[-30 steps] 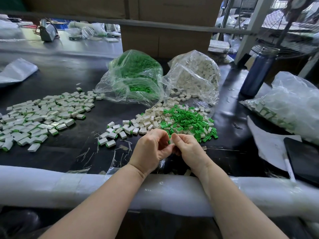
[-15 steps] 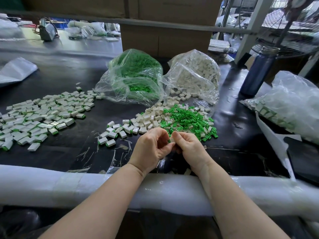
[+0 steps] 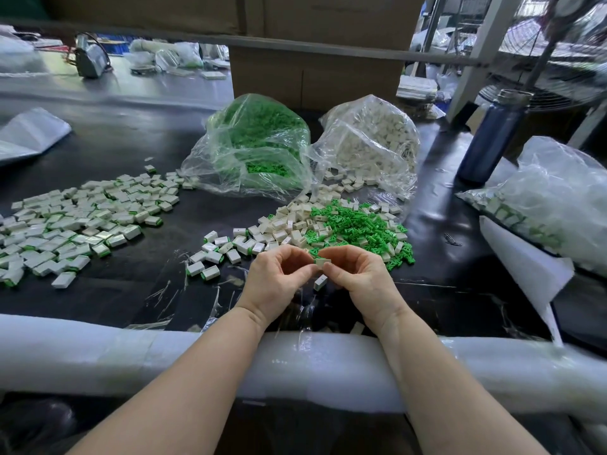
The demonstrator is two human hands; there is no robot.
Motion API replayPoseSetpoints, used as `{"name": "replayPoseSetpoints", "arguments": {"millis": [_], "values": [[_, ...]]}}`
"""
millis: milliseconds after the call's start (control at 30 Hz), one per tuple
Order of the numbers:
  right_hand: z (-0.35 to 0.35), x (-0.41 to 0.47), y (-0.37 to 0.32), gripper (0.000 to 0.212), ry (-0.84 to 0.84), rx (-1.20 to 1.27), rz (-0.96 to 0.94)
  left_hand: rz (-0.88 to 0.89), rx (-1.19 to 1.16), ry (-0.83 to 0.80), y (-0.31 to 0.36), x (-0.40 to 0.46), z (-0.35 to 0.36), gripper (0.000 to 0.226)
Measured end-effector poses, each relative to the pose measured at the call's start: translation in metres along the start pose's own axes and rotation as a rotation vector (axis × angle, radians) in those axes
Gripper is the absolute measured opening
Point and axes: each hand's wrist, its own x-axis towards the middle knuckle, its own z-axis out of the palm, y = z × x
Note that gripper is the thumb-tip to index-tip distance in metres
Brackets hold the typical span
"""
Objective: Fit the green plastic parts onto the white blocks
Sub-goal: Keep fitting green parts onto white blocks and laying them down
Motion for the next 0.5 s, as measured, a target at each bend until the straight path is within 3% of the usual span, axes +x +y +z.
{"name": "replayPoseSetpoints", "arguments": {"millis": [500], "values": [[0.0,-0.0021,-0.009,0.021,-0.016,0.128,0.147,0.12,-0.015,-0.011,0.0029,-0.0031,0.0042,0.022]]}}
